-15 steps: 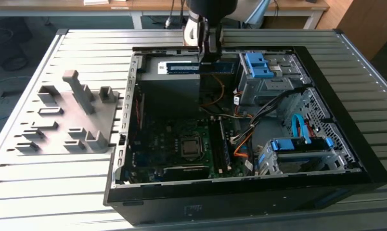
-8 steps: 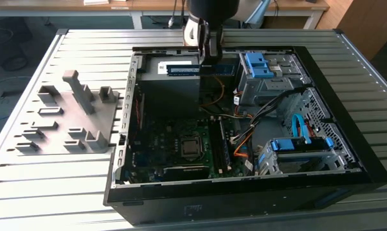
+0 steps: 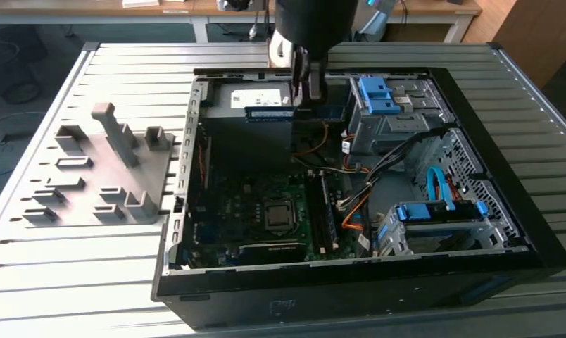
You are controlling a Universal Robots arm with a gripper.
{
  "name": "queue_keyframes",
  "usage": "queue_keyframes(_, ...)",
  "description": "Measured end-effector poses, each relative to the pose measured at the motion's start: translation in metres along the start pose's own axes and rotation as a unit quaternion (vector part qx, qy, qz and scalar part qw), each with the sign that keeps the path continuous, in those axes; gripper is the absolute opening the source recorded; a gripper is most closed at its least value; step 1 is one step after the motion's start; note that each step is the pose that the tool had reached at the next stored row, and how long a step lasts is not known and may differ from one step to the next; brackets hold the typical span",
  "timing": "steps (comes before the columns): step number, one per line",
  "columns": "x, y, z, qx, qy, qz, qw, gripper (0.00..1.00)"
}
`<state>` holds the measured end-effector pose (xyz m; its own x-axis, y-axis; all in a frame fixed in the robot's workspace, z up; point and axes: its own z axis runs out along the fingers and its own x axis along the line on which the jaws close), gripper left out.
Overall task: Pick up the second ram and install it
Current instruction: 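Pick up the second ram and move it above second insertion slot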
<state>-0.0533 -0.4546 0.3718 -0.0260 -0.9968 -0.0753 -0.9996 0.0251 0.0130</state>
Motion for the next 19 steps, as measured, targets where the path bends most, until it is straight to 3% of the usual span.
queue_keyframes(7,0.0065,-0.0095,0.0057,0.0000,0.0028,0.000,1.0000,0.14)
queue_keyframes(15,0.0246,-0.0107,0.0099,0.0001,0.0046,0.000,1.0000,0.14)
queue_keyframes(19,0.0251,-0.0107,0.0105,0.0001,0.0049,0.000,1.0000,0.14)
